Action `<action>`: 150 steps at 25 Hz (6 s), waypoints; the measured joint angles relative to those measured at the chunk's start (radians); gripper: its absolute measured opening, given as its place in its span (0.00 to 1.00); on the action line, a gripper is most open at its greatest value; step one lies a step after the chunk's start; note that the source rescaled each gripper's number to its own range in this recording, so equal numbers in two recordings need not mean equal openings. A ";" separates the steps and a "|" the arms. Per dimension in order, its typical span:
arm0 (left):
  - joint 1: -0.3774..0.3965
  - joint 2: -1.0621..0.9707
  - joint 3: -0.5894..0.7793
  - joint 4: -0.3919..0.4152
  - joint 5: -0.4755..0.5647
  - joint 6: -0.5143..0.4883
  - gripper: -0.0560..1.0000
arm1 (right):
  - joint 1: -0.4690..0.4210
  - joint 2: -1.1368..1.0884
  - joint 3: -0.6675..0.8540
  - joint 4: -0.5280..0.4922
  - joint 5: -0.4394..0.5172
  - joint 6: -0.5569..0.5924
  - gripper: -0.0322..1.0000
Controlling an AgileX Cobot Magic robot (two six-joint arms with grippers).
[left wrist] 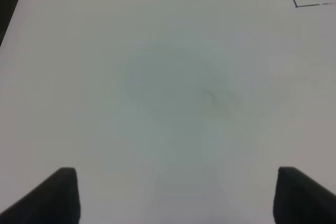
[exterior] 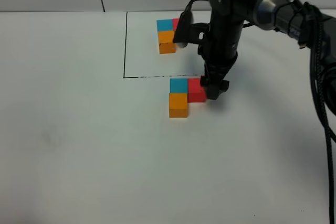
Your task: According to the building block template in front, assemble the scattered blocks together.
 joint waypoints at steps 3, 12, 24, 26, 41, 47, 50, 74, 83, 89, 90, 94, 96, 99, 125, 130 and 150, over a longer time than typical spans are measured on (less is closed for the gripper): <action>0.000 0.000 0.000 0.000 0.000 0.000 0.76 | -0.093 -0.027 0.009 0.057 0.002 0.107 0.81; 0.000 0.000 0.000 0.000 0.000 0.000 0.76 | -0.396 -0.167 0.180 0.183 -0.018 0.331 0.81; 0.000 0.000 0.000 0.000 0.000 0.000 0.76 | -0.681 -0.589 0.716 0.196 -0.279 0.381 0.81; 0.000 0.000 0.000 0.000 0.000 0.000 0.76 | -0.687 -0.672 0.782 0.189 -0.278 0.384 0.81; 0.000 0.000 0.000 0.000 0.000 0.000 0.76 | -0.689 -1.396 1.138 0.156 -0.186 0.503 0.81; 0.000 0.000 0.000 0.000 0.000 0.000 0.76 | -0.644 -1.573 1.277 0.180 -0.178 0.510 0.81; 0.000 0.000 0.000 0.000 0.000 0.000 0.76 | -0.612 -1.630 1.320 0.184 -0.165 0.511 0.81; 0.000 0.000 0.000 0.000 0.000 0.000 0.76 | -0.512 -2.124 1.399 0.190 -0.124 0.549 0.77; 0.000 0.000 0.000 0.000 0.000 0.000 0.76 | -0.463 -2.230 1.404 0.176 -0.124 0.579 0.75; 0.000 0.000 0.000 0.000 0.000 0.000 0.76 | -0.433 -2.269 1.405 0.151 -0.125 0.613 0.75; 0.000 0.000 0.000 0.000 0.000 0.000 0.76 | -0.433 -2.269 1.405 0.148 -0.125 0.615 0.75; 0.000 0.000 0.000 0.000 0.000 0.000 0.76 | -0.433 -2.269 1.405 0.145 -0.125 0.630 0.75; 0.000 0.000 0.000 0.000 0.000 0.000 0.76 | -0.433 -2.269 1.405 0.138 -0.126 0.644 0.75; 0.000 0.000 0.000 0.000 0.000 0.000 0.76 | -0.433 -2.269 1.405 0.121 -0.129 0.668 0.75; 0.000 0.000 0.000 0.000 0.000 0.000 0.76 | -0.433 -2.269 1.405 0.053 -0.133 0.766 0.74; 0.000 0.000 0.000 0.000 0.000 0.000 0.76 | -0.433 -2.269 1.405 0.040 -0.133 0.781 0.74; 0.000 0.000 0.000 0.000 0.000 0.000 0.76 | -0.433 -2.269 1.406 0.040 -0.133 0.784 0.74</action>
